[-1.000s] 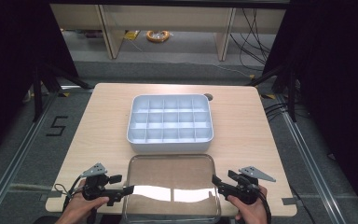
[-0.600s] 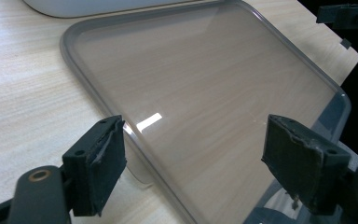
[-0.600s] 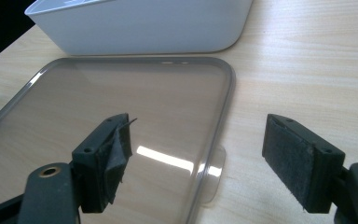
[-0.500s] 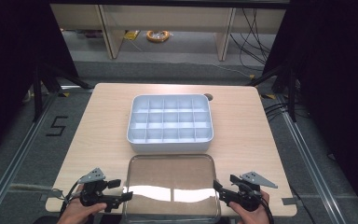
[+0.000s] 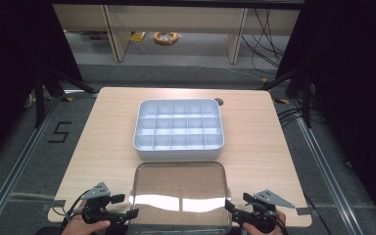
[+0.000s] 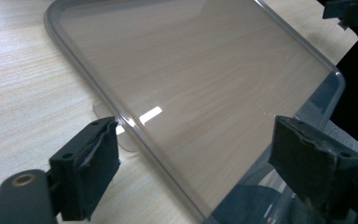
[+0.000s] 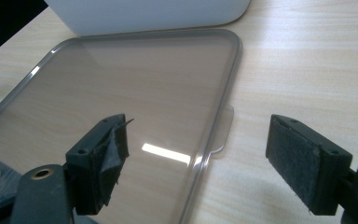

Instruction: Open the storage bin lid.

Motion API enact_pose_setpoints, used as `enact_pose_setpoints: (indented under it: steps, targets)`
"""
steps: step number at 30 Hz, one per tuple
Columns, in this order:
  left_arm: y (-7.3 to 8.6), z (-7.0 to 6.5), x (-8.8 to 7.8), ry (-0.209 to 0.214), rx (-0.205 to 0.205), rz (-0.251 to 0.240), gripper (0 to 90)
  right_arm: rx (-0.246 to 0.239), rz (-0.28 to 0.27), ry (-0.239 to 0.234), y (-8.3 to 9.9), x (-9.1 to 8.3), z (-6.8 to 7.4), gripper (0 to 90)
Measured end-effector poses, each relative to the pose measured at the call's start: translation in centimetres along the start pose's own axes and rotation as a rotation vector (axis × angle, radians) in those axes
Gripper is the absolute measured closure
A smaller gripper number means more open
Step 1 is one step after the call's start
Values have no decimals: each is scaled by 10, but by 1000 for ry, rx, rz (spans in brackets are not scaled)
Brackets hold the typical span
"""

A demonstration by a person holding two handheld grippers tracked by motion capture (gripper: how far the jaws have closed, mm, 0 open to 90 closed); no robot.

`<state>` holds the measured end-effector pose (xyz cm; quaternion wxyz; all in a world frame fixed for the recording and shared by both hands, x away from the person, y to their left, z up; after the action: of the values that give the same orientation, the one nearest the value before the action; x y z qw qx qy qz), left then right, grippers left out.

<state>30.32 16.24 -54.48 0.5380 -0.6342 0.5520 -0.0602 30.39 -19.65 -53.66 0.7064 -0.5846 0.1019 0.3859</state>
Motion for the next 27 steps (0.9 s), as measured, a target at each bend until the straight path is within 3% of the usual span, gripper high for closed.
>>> enact_pose_setpoints:
  steps: [1, 2, 4, 5, 6, 7, 9, 10, 11, 12, 13, 14, 17, 19, 20, 21, 22, 23, 27]
  targets:
    - [0, 0, 0, 0, 0, 0, 147, 0, 0, 0, 0, 0, 0, 218]
    - [0, -1, -2, 3, -5, -10, 147, -38, -17, -2, 1, 0, -3, 214]
    - [0, -2, -5, -7, 6, -27, 148, -3, -5, -6, 4, -2, 2, 209]
    - [1, -3, -6, -8, 5, -29, 147, -37, -8, -4, 4, -3, -1, 209]
    - [2, -3, -7, -16, 6, -32, 147, 1, 15, -7, 7, -6, 2, 209]
    - [2, -3, -7, -16, 6, -32, 147, -47, -16, -16, 6, -3, -1, 209]
    - [5, -5, -8, -13, 11, -27, 147, -35, 15, -8, 10, -8, 0, 209]
    - [8, -6, -8, -16, 8, -8, 147, -42, -7, -4, 9, -7, -1, 209]
    - [10, -6, -9, -20, 14, -1, 147, -1, 17, -16, 12, -11, 4, 208]
    - [10, -7, -9, -27, 21, -6, 147, -30, 5, -17, 12, -11, 2, 208]
    - [10, -7, -9, -30, 26, -7, 147, -20, -9, -15, 12, -10, 3, 207]
    - [10, -6, -9, -40, 30, -15, 147, -39, 3, -12, 13, -12, 1, 205]
    - [10, -6, -9, -42, 23, -8, 147, -30, -5, -17, 15, -12, 0, 205]
    - [10, -6, -9, -42, 26, -7, 148, 19, 25, -23, 16, -15, 3, 205]
    - [10, -6, -9, -39, 24, -8, 147, -27, 8, -11, 15, -14, -1, 206]
    - [10, -6, -9, -39, 24, -8, 148, -27, 8, -11, 15, -14, -1, 206]
    - [9, -5, -10, -47, 21, -15, 148, -12, 5, -34, 15, -12, 1, 207]
    - [8, -5, -10, -50, 21, -22, 148, -18, 22, -14, 16, -12, -1, 207]
    - [9, -3, -10, -49, 12, -11, 148, 24, 43, -21, 19, -12, 3, 209]
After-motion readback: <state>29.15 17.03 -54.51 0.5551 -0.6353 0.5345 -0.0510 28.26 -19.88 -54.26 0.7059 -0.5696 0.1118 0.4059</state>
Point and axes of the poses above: each handheld gripper's, and its own axes: x roughly forward along the jaws, y roughly out of its underside, z roughly to its left, the point moved 8 cm from there along x, roughly forward along the jaws, and after that the axes turned 4 degrees about y, right-handed, at the moved point
